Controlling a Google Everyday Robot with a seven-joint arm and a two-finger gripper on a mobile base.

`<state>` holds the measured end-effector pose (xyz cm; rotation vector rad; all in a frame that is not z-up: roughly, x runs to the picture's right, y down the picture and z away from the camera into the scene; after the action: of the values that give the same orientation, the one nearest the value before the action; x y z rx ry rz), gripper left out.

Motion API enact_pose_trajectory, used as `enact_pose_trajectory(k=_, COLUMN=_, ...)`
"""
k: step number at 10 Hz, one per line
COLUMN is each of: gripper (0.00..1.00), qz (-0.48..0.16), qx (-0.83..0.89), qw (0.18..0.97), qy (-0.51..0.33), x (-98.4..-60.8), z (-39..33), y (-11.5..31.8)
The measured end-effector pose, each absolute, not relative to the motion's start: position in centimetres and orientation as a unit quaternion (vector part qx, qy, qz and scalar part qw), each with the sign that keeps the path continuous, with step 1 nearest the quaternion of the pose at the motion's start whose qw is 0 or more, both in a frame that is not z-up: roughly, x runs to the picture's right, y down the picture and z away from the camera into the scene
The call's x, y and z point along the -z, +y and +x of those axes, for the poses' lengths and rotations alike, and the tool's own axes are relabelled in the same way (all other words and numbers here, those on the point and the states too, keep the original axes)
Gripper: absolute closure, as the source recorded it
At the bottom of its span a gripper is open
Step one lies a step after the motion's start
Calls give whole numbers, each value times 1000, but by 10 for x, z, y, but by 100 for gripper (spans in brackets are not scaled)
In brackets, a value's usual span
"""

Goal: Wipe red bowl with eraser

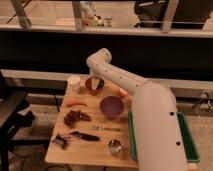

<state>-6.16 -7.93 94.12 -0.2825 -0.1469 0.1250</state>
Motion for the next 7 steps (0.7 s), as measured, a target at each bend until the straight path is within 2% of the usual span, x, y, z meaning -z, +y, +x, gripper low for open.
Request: enact_pose_trajectory(k=7, gripper=20, qz=-126, qx=-72, qw=985, qy=-94, x=-926, z=-55, y=-76)
